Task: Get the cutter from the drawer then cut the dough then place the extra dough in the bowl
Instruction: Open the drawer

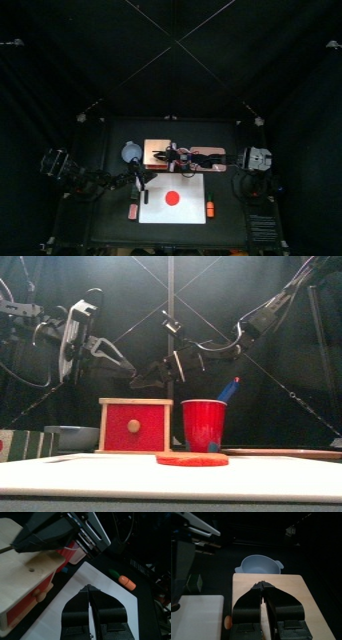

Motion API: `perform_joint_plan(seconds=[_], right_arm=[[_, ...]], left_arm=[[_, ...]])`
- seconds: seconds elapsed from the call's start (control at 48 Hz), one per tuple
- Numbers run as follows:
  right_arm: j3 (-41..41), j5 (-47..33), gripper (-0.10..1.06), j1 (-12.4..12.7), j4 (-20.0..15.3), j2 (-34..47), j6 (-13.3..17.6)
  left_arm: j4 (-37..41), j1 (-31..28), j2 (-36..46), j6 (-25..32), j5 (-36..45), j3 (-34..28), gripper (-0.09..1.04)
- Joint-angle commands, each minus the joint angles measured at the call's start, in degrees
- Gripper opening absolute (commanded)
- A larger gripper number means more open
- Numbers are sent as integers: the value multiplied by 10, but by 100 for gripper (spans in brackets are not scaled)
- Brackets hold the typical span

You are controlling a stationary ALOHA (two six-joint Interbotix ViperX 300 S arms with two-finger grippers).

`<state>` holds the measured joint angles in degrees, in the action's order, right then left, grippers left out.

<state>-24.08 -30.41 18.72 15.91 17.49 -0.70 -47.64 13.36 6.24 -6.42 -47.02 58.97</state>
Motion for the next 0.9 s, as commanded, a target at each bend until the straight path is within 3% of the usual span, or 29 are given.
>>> perform_joint_plan(seconds=[0.021, 0.167, 0.396, 0.646, 0.896], right_arm=[[14, -2, 2, 4, -1, -8, -1], [14, -1, 2, 2, 7, 4, -1], [15, 18, 2, 0, 10, 9, -1], [15, 21, 2, -7, 18, 9, -1], [17, 21, 2, -15, 18, 9, 1]], left_arm=[[-36, 1, -7, -46, -5, -23, 74], [-58, -3, -40, -152, -5, -25, 85], [-61, -6, -113, -270, -5, -43, 85], [-110, -47, -126, -294, 2, -45, 85], [-88, -78, -151, -291, 2, -58, 85]])
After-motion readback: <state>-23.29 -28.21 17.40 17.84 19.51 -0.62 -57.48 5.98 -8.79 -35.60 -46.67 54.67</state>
